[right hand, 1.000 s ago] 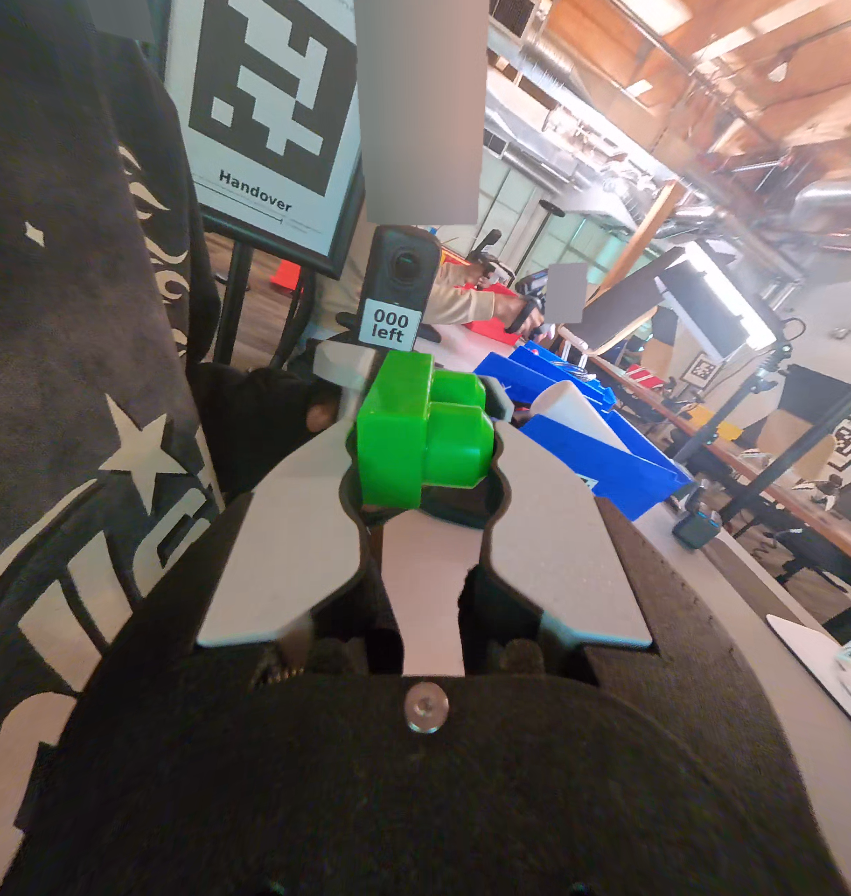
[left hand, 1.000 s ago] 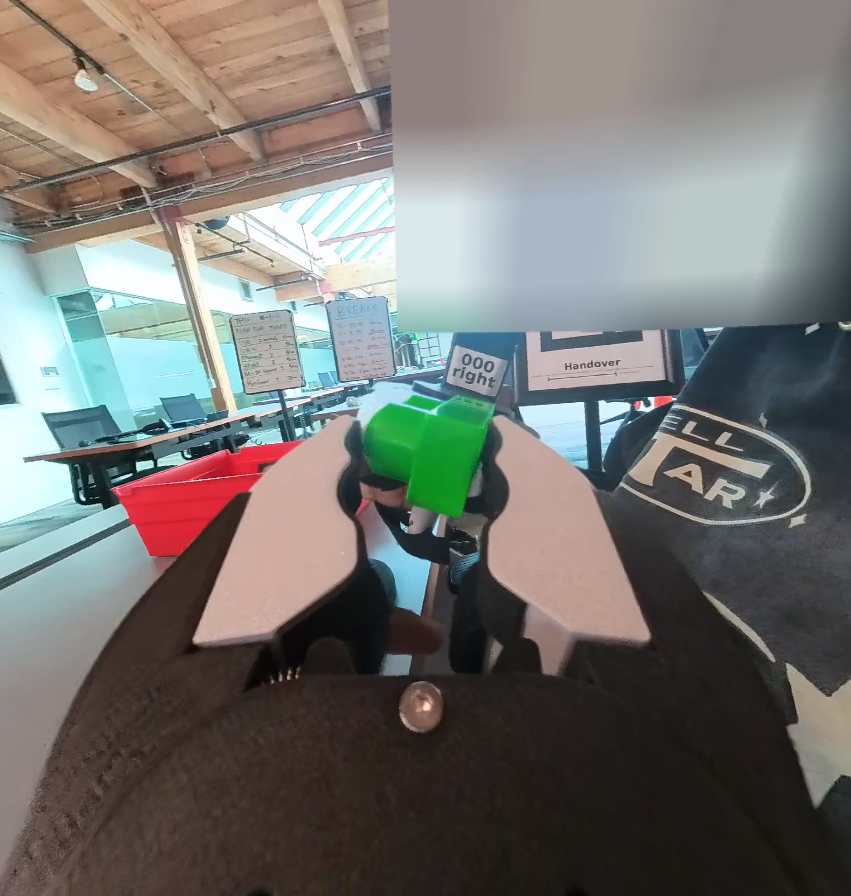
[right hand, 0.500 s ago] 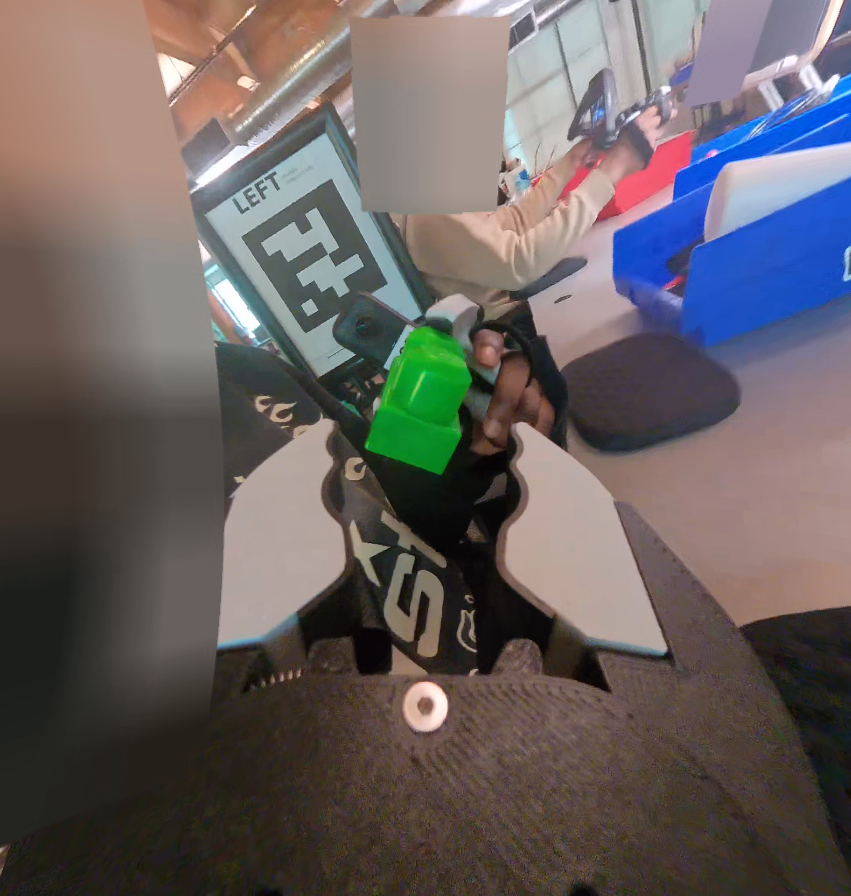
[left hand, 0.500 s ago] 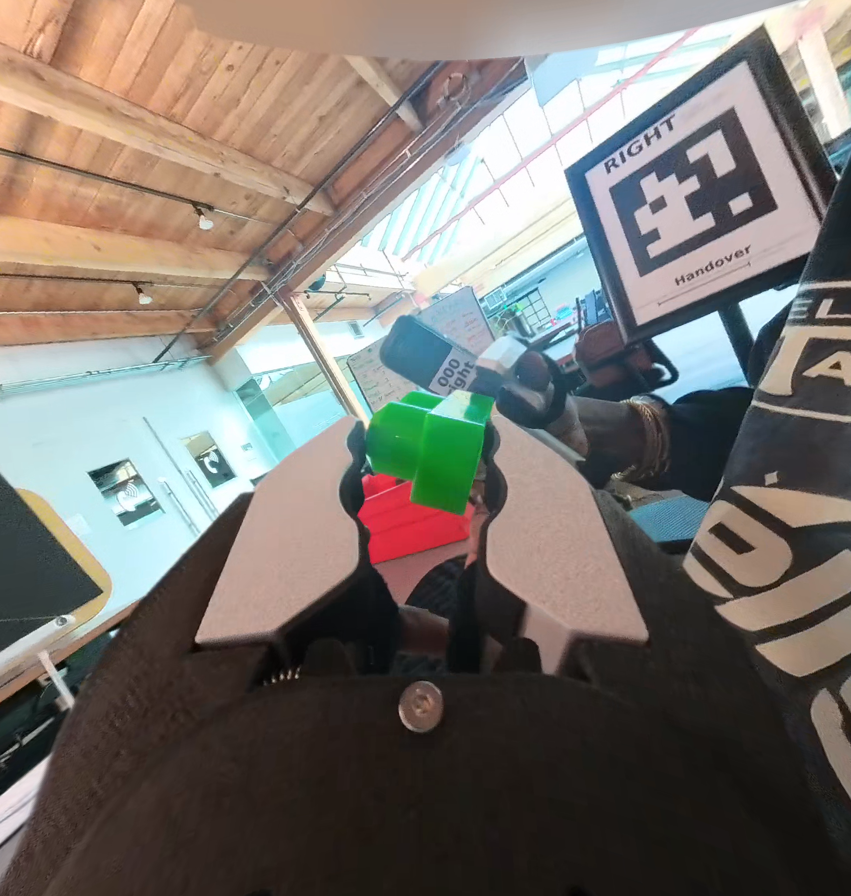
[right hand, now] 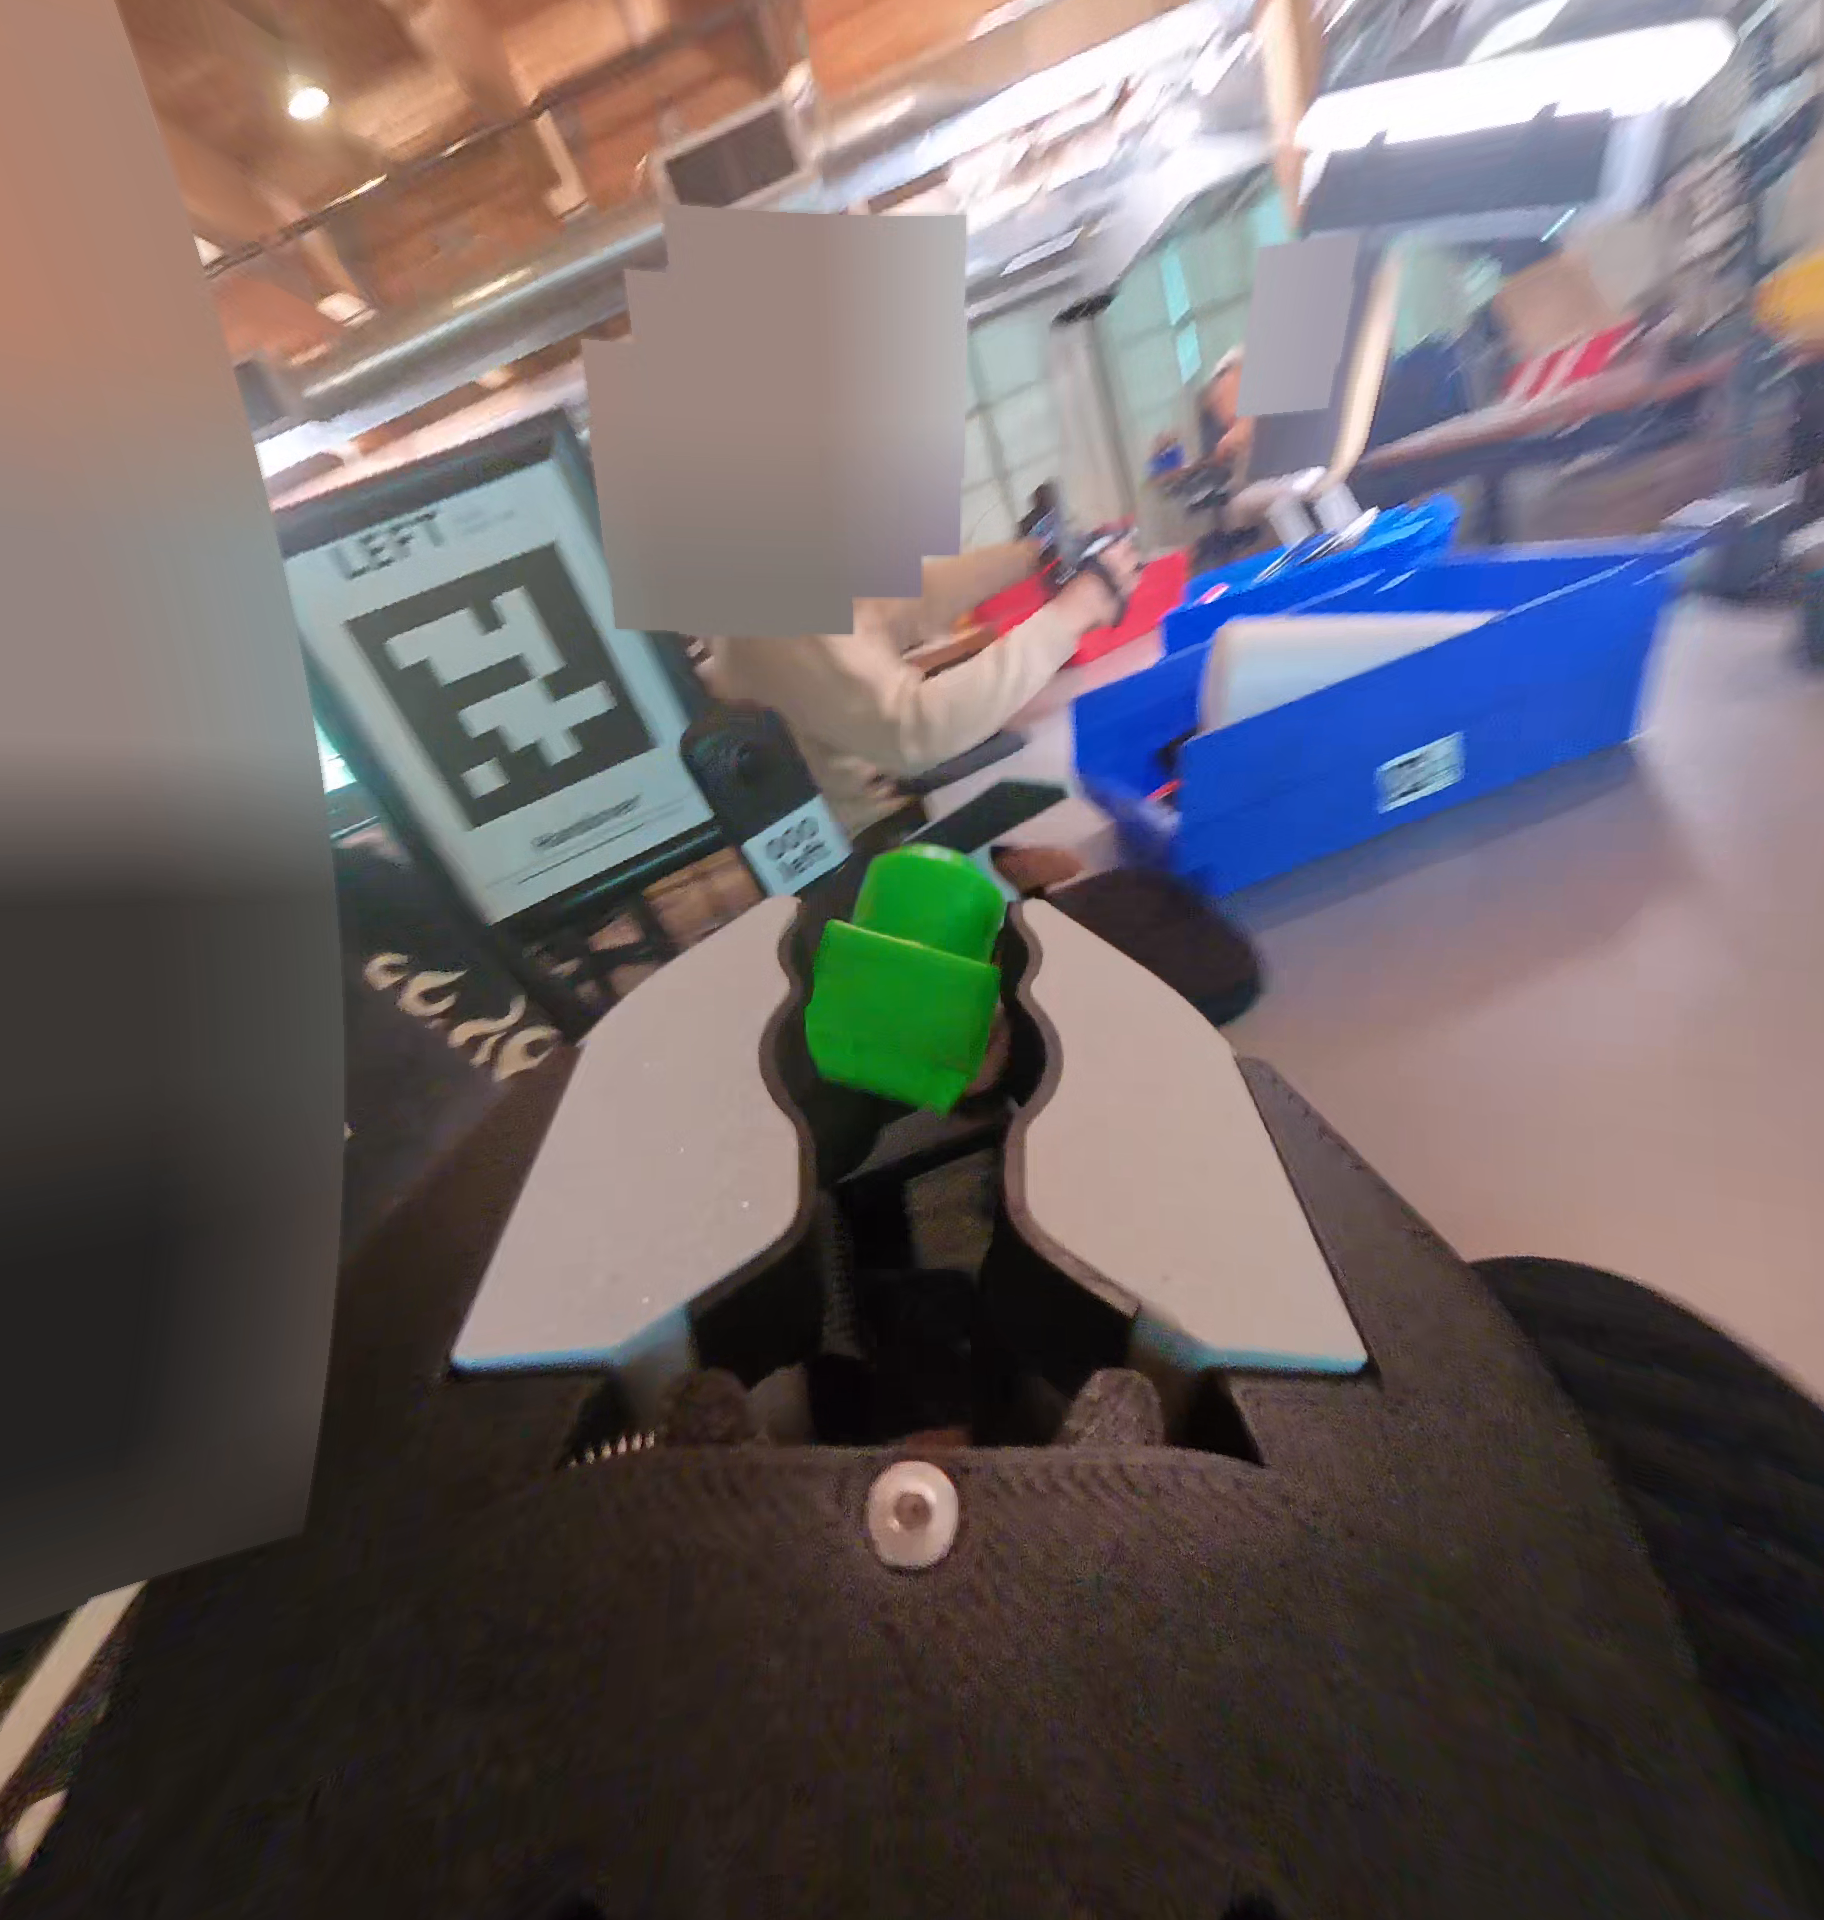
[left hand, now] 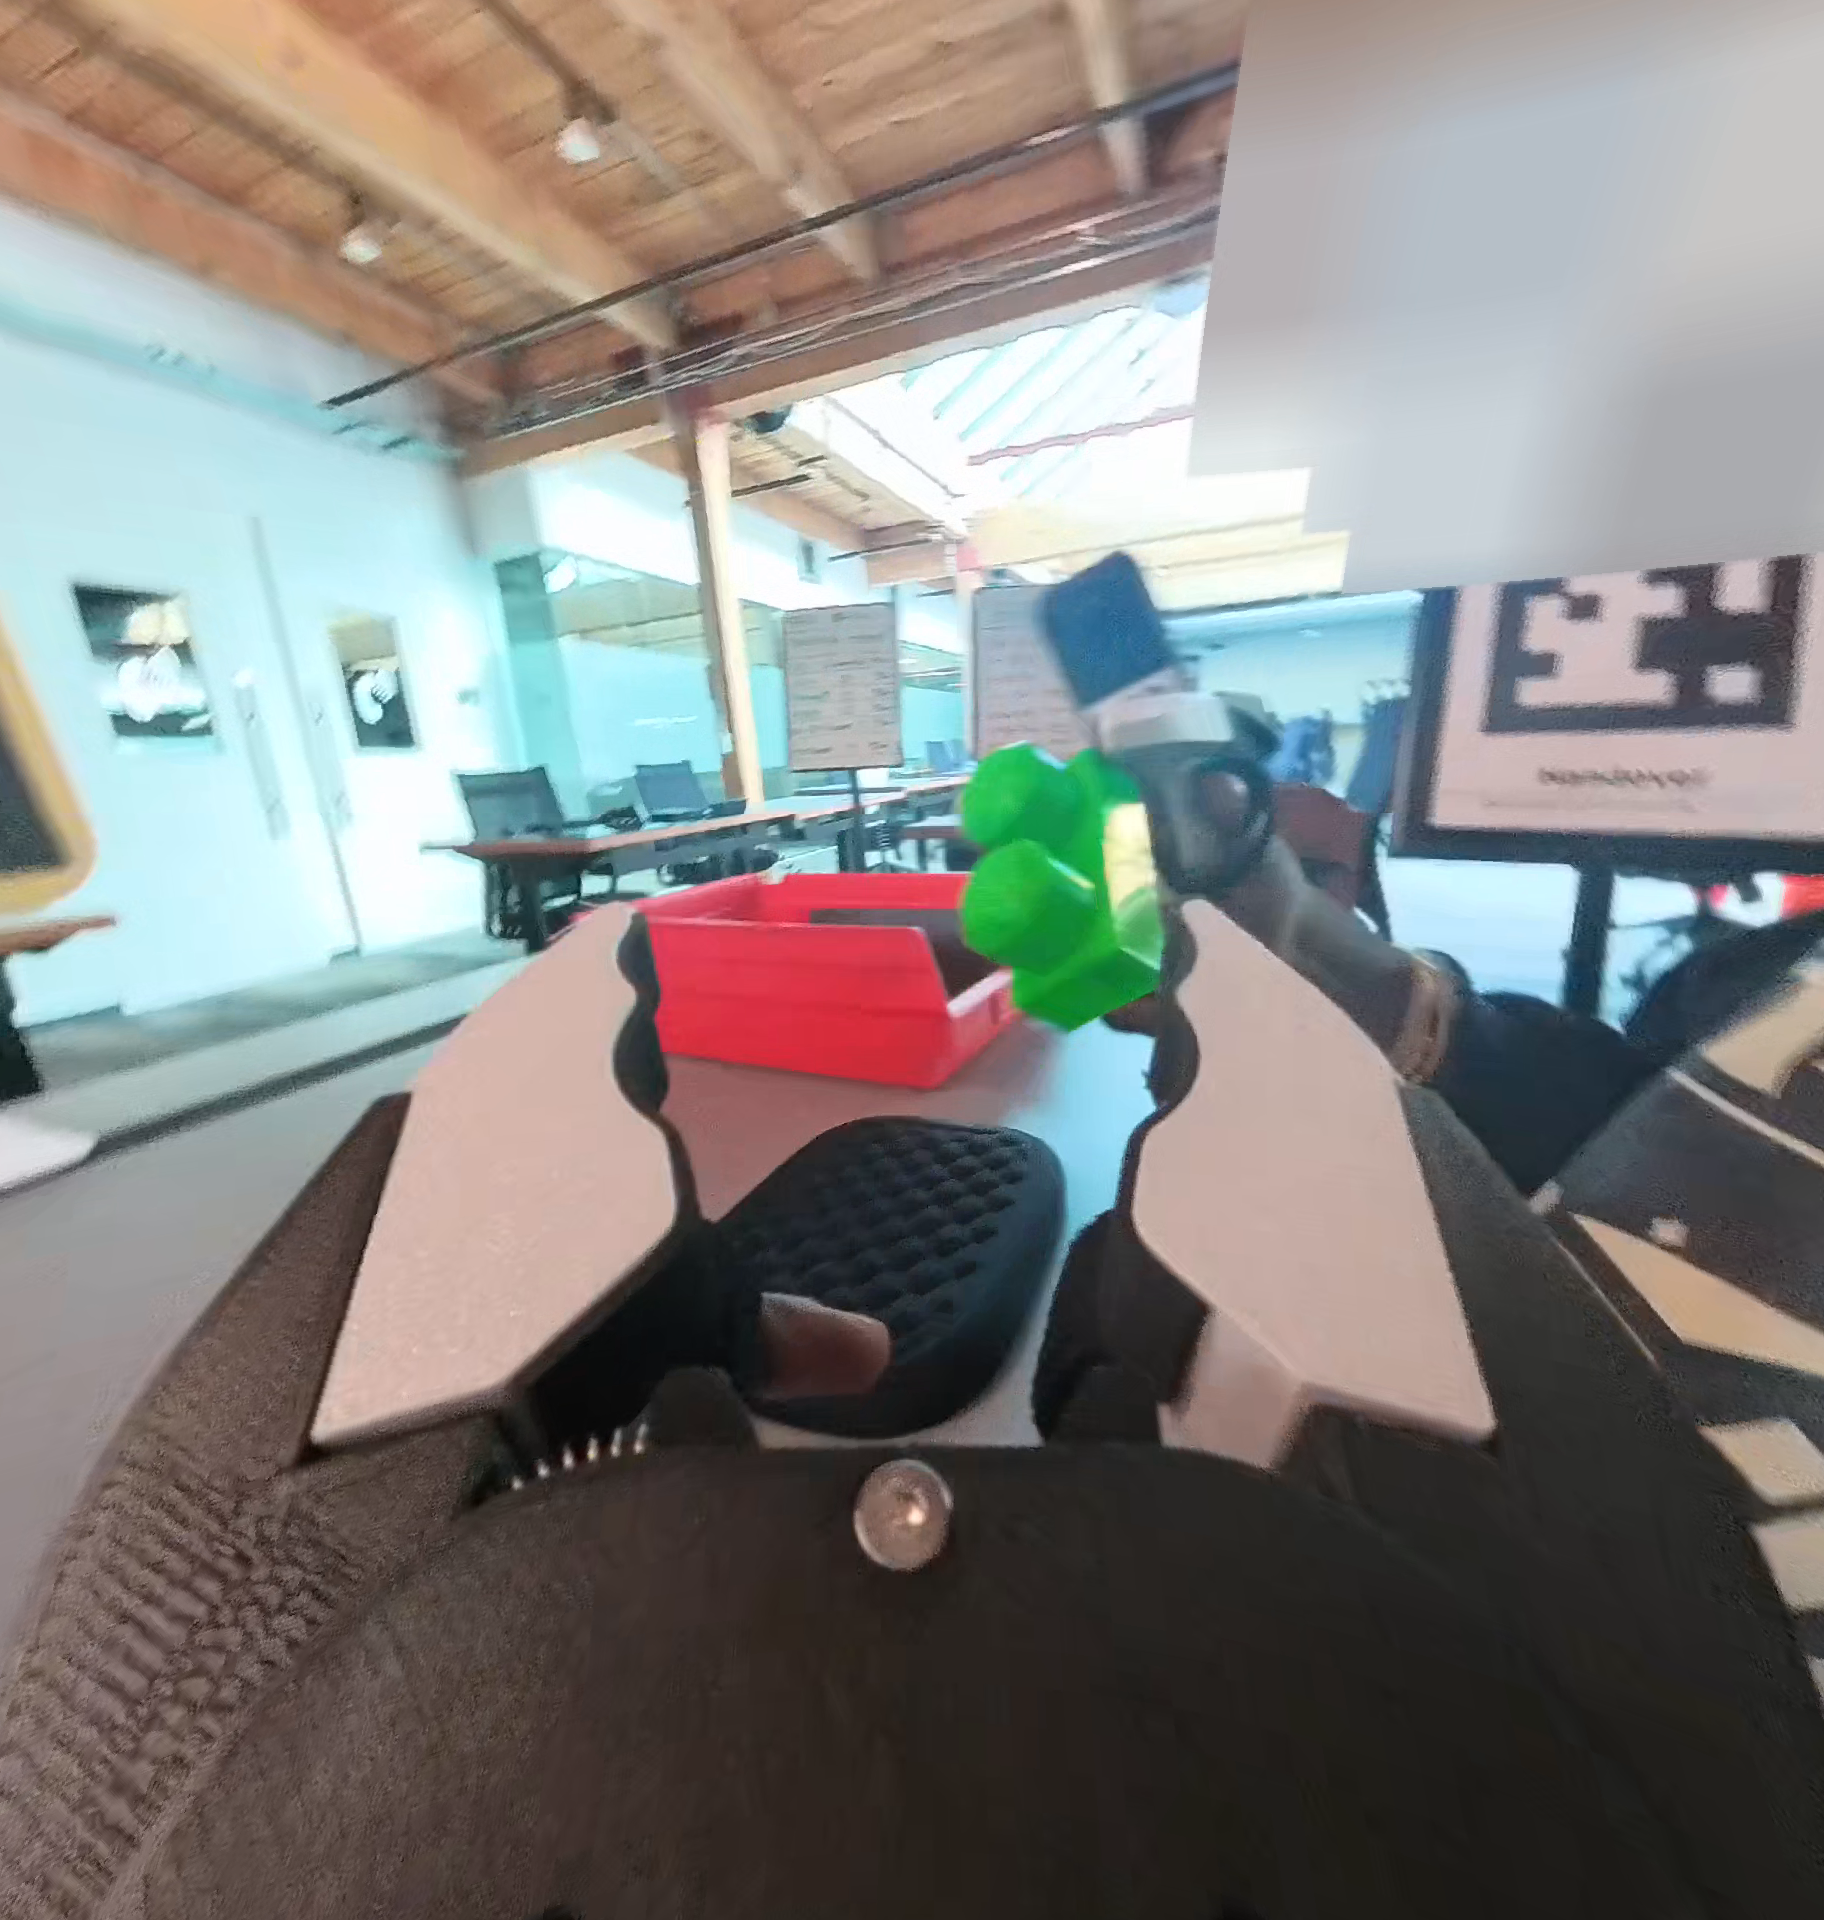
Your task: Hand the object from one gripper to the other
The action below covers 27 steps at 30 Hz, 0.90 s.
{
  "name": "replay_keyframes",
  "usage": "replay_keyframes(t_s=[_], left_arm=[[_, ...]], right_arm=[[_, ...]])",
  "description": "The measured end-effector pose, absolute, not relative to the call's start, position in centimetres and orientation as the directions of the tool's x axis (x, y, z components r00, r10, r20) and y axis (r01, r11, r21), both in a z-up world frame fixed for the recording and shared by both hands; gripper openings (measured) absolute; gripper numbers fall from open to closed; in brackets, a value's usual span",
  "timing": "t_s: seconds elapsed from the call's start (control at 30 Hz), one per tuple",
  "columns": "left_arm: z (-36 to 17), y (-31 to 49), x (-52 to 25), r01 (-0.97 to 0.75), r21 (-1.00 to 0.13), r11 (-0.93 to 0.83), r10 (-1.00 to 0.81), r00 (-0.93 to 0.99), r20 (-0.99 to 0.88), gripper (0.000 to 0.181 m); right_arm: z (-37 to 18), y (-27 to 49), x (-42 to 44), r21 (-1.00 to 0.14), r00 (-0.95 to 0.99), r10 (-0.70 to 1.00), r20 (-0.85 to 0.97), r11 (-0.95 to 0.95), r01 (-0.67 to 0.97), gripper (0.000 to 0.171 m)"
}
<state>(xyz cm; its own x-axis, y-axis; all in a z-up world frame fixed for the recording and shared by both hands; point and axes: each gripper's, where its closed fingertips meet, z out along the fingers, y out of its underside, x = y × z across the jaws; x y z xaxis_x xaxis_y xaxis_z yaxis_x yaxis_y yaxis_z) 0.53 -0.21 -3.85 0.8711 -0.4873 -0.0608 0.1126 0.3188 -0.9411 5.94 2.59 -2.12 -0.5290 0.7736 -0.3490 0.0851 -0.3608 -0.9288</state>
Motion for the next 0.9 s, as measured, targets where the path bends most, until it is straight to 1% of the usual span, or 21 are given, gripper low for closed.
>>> replay_keyframes(t_s=[0.03,0.07,0.1,0.17,0.27,0.3,0.37,0.43,0.47,0.5,0.53,0.57,0.6,0.67,0.73,0.77,0.83,0.9], left_arm=[[-4.0,0.2,-0.7,0.143,-0.942,0.304,-0.455,0.890,-0.011,0.094],[-4.3,0.6,-2.0,0.167,-0.940,0.297,-0.417,0.908,0.029,0.095],[-4.6,0.9,-3.1,0.179,-0.938,0.296,-0.385,0.922,0.054,0.095],[-5.2,1.0,-4.7,0.190,-0.930,0.314,-0.351,0.934,0.072,0.094],[-6.0,1.3,-5.8,0.209,-0.925,0.316,-0.328,0.939,0.099,0.091],[-6.3,1.6,-5.7,0.198,-0.931,0.307,-0.319,0.943,0.096,0.091],[-6.7,2.4,-3.8,0.124,-0.950,0.285,-0.321,0.947,0.028,0.091],[-7.2,3.0,-1.7,0.020,-0.964,0.264,-0.319,0.945,-0.068,0.092],[-7.4,3.1,-0.9,-0.029,-0.964,0.264,-0.315,0.942,-0.115,0.092],[-7.8,3.2,-0.2,-0.074,-0.961,0.266,-0.318,0.934,-0.160,0.091],[-8.3,3.2,0.2,-0.113,-0.958,0.263,-0.326,0.924,-0.198,0.090],[-8.7,3.3,0.3,-0.133,-0.956,0.261,-0.332,0.918,-0.218,0.088],[-8.9,3.3,0.4,-0.129,-0.957,0.260,-0.346,0.913,-0.217,0.086],[-8.5,2.8,0.3,-0.072,-0.954,0.290,-0.374,0.909,-0.183,0.085],[-7.6,2.2,-0.3,0.014,-0.936,0.350,-0.393,0.910,-0.134,0.081],[-7.2,1.9,-0.9,0.065,-0.923,0.378,-0.399,0.912,-0.099,0.080],[-6.5,1.4,-2.3,0.164,-0.893,0.419,-0.408,0.913,-0.024,0.080],[-6.0,0.6,-3.5,0.266,-0.852,0.451,-0.445,0.895,0.044,0.079]], right_arm=[[-1.5,4.1,6.3,-0.936,-0.476,0.818,-0.322,-0.349,0.033,0.034],[-1.0,6.0,6.7,-0.946,-0.403,0.868,-0.289,-0.325,-0.022,0.034],[-0.4,8.0,7.5,-0.954,-0.324,0.913,-0.247,-0.287,-0.082,0.003],[1.1,12.8,9.7,-0.949,-0.126,0.971,-0.201,-0.225,-0.219,0.000],[0.6,19.2,12.5,-0.960,0.128,0.976,-0.177,-0.143,-0.241,0.000],[0.2,20.6,12.9,-0.956,0.167,0.970,-0.174,-0.126,-0.266,0.000],[-1.5,21.6,11.9,-0.944,0.152,0.973,-0.173,-0.120,-0.306,0.000],[-2.5,21.0,10.5,-0.935,0.104,0.981,-0.161,-0.118,-0.334,0.002],[-2.4,20.6,10.3,-0.939,0.112,0.988,-0.105,-0.061,-0.337,0.008],[-2.1,20.3,10.6,-0.935,0.136,0.991,-0.006,0.043,-0.352,0.011],[-1.6,20.1,11.3,-0.907,0.176,0.980,0.093,0.156,-0.390,0.011],[-1.1,20.2,12.4,-0.863,0.220,0.965,0.139,0.227,-0.451,0.009],[-0.7,20.4,13.5,-0.822,0.242,0.960,0.141,0.250,-0.512,0.007],[-0.2,20.7,15.1,-0.796,0.198,0.973,0.116,0.210,-0.568,0.010],[0.3,21.0,16.3,-0.797,0.141,0.985,0.101,0.165,-0.581,0.014],[0.5,21.6,16.7,-0.808,0.158,0.983,0.089,0.164,-0.565,0.015],[0.4,23.5,17.7,-0.869,0.263,0.961,0.087,0.202,-0.451,0.023],[0.4,26.2,20.1,-0.933,0.429,0.900,0.077,0.217,-0.288,0.026]])
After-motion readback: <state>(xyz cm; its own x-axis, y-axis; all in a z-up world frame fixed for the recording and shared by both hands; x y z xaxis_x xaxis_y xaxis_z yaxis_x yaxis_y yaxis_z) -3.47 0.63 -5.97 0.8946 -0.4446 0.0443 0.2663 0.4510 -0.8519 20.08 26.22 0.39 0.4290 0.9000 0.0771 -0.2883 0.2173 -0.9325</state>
